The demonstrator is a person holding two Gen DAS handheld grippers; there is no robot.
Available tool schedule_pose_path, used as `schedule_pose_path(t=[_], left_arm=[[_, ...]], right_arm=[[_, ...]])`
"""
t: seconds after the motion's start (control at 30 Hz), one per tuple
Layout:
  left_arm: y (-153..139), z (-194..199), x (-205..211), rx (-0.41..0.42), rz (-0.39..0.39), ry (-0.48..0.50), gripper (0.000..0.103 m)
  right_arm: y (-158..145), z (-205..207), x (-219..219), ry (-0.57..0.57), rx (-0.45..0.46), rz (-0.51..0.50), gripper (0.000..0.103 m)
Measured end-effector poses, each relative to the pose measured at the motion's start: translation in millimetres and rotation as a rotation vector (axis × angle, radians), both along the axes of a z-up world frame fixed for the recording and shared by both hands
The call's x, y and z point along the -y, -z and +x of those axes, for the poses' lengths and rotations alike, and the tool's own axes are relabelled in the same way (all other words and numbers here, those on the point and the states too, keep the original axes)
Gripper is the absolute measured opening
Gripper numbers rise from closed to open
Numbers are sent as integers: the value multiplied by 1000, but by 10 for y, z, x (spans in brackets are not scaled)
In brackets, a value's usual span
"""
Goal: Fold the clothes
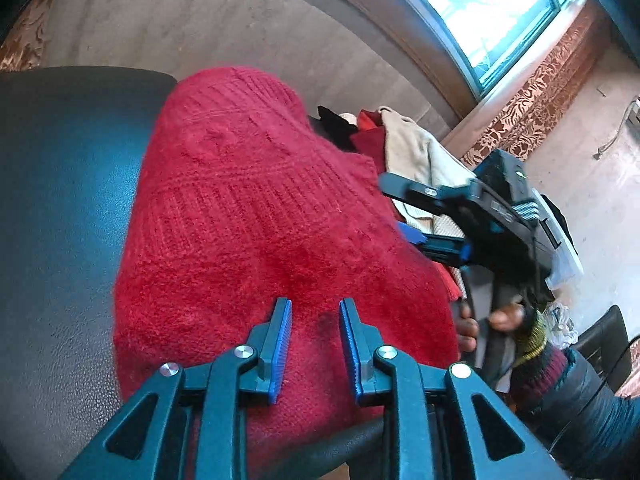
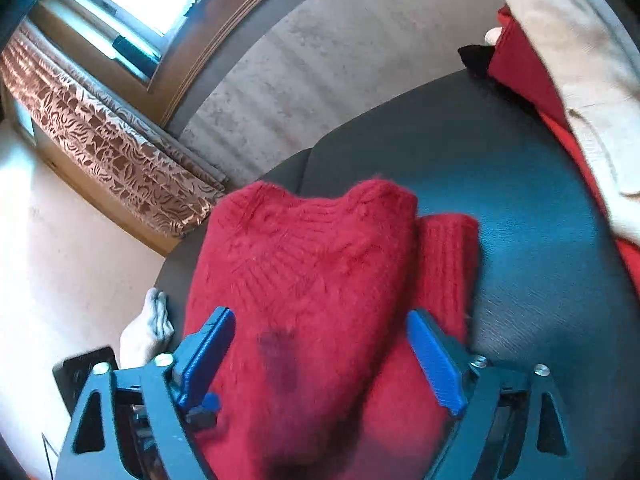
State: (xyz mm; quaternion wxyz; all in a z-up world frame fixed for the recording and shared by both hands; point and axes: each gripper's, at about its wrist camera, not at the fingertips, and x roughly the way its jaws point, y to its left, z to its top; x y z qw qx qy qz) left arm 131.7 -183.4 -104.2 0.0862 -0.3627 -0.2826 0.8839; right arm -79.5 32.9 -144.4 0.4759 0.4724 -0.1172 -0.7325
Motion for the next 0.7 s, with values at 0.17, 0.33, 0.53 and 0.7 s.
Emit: schedule_pose_path(t=[0.17,0.33,0.53,0.7], left_arm=[[24,-35,-16,-20,27,11,28],[56,20,-27,-19,31,38,29],[-87,-10,-107,-38,-15,46,31],[-306,-276,62,-103,-42,-1,33]], right_arm=[[105,-58,227,-11,59,76,37],[-573,146,13,-19,-141,18,10],[114,109,-116,24,-61,184,8],[223,96,-228,60,-52,114,8]])
